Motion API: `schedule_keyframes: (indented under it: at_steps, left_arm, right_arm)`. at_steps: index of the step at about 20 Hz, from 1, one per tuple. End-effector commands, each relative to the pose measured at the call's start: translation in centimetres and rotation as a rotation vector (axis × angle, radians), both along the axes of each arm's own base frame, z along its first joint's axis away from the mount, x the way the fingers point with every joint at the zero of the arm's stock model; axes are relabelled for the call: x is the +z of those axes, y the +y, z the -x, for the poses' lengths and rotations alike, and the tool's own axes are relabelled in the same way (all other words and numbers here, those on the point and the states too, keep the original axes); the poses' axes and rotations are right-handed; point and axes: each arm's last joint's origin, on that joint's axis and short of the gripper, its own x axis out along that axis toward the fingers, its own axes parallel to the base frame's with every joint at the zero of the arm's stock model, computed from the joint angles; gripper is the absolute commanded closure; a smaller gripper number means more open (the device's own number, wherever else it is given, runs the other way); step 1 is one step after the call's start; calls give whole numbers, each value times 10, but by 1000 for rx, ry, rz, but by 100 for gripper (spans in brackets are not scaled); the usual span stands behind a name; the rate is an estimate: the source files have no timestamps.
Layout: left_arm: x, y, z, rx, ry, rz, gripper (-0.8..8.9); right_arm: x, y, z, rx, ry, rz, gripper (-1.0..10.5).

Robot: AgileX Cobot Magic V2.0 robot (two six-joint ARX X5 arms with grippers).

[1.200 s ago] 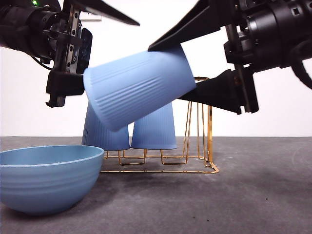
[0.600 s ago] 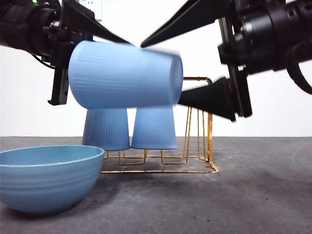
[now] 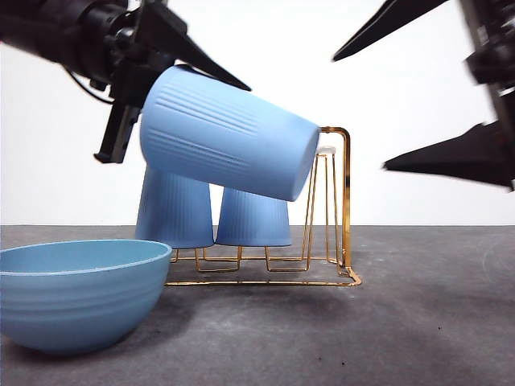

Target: Right arm lift cup from the cupboard, then place it on the right of the bowl

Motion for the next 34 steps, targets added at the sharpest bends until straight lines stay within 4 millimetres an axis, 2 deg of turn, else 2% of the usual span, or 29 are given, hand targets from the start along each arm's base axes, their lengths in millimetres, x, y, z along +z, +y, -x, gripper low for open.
schedule_keyframes:
  at_steps: [1, 7, 12, 18, 23, 27, 31, 34]
  left_arm:
    - [10, -13, -1, -2, -46, -42, 804]
    - [26, -38, 4, -34, -159, -311, 804]
    - [35, -73, 5, -101, -295, -540, 805]
    - [25, -113, 16, -238, -474, -788, 805]
    - [4, -138, 30, -346, -632, -938, 805]
    - [-14, -152, 35, -413, -642, -969, 805]
    - [-17, -158, 40, -432, -684, -987, 789]
    - [-17, -158, 41, -435, -682, -989, 546]
  right_arm:
    - [10, -6, 13, -23, -26, 42, 406]
    - [47, -31, 58, -125, -76, 242, 406]
    - [77, -51, 95, -207, -197, 338, 406]
    - [97, -69, 128, -251, -318, 416, 406]
    - [98, -73, 139, -223, -294, 466, 406]
    - [98, -73, 139, -224, -290, 465, 406]
    - [98, -73, 139, -227, -284, 459, 406]
    - [98, -73, 139, -228, -282, 458, 406]
